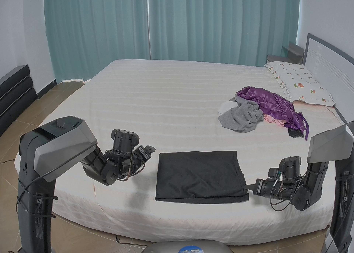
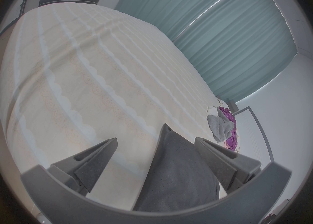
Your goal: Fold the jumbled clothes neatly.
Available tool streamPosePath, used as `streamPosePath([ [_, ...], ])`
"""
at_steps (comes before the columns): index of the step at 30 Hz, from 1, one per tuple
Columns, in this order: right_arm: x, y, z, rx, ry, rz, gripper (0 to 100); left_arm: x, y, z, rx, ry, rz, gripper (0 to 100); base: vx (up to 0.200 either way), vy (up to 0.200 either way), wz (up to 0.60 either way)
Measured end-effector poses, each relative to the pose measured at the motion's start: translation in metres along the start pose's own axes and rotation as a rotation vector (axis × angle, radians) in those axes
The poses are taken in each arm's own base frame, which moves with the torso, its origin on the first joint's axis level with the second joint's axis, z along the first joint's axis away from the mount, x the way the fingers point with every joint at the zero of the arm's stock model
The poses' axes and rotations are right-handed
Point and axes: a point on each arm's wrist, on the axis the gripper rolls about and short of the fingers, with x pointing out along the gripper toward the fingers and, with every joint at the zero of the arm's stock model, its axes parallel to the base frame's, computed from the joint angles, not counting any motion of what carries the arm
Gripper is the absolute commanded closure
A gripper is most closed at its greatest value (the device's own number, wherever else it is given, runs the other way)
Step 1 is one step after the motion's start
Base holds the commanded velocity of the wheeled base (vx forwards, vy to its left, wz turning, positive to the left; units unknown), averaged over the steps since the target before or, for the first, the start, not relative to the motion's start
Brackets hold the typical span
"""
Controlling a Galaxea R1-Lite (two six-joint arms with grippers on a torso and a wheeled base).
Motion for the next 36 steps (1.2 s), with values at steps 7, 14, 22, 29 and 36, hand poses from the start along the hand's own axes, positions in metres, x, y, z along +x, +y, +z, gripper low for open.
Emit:
streamPosePath([
  [7,-0.0051,-0.0024,0.0003,-0.018,0.002,-0.010,100,0.0000,0.0004,0.0005,-0.001,-0.001,0.001,0,0.000,0.000,0.00],
  [14,-0.0060,-0.0041,-0.0019,-0.035,0.012,-0.017,100,0.0001,0.0001,0.0007,-0.001,-0.002,0.000,0,0.000,0.000,0.00],
  [22,-0.0070,-0.0073,-0.0051,-0.041,0.046,-0.038,100,0.0001,0.0003,0.0008,-0.001,-0.002,0.000,0,0.000,0.000,0.00],
  [29,-0.0056,-0.0088,-0.0059,-0.052,0.053,-0.043,0,0.0001,0.0003,0.0008,-0.001,-0.002,0.000,0,0.000,0.000,0.00],
  [36,-0.0042,-0.0096,-0.0047,-0.049,0.049,-0.043,0,0.0001,0.0002,0.0008,-0.001,-0.002,0.000,0,0.000,0.000,0.00],
])
